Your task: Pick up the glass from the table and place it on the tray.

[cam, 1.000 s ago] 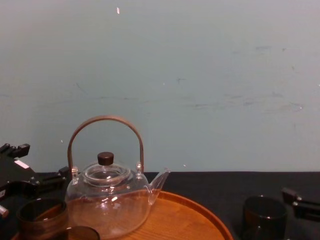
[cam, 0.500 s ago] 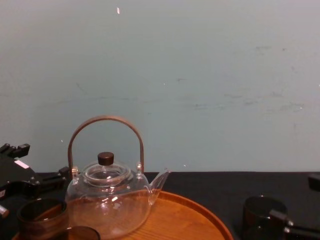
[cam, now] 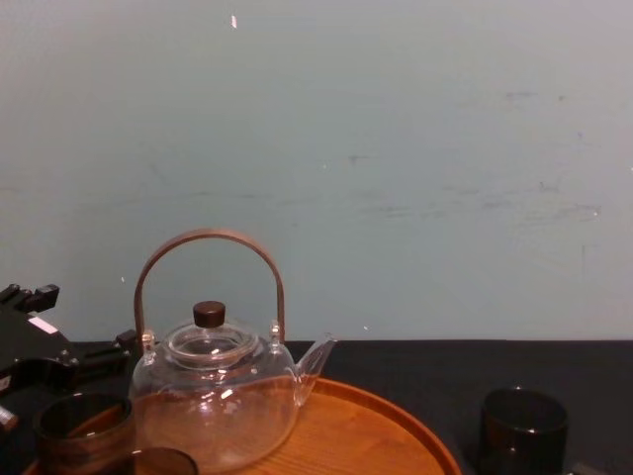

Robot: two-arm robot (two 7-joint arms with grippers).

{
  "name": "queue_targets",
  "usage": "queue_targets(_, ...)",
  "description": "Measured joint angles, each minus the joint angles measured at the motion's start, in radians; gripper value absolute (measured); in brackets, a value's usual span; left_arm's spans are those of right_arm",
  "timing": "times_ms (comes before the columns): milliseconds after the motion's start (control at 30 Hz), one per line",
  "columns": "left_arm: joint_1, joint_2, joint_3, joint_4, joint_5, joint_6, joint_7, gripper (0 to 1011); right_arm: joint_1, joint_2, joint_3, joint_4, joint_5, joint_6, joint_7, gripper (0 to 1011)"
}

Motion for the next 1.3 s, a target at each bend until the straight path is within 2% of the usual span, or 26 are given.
queue_targets(300,0.000,0.000,0.000,0.000,0.000,0.000,0.000,1001,-0.028,-0.005,0.026,-0.002,0.020,0.022,0.026,1002)
queue_targets(500,0.000,0.000,0.000,0.000,0.000,0.000,0.000,1001,-0.024,-0.010,0.028,-0.006,0.022,0.082,0.057,1002)
queue_targets(633,0.000,0.000,0.000,0.000,0.000,0.000,0.000,1001,-0.022,-0.011,0.028,-0.013,0.020,0.101,0.071,1002)
queue_targets(1000,0.000,0.000,0.000,0.000,0.000,0.000,0.000,1001,-0.014,-0.034,0.046,-0.022,0.032,0.197,0.113,1002)
queue_targets(1300,0.000,0.000,0.000,0.000,0.000,0.000,0.000,1001,-0.021,-0.050,0.067,-0.026,0.027,0.217,0.125,1002)
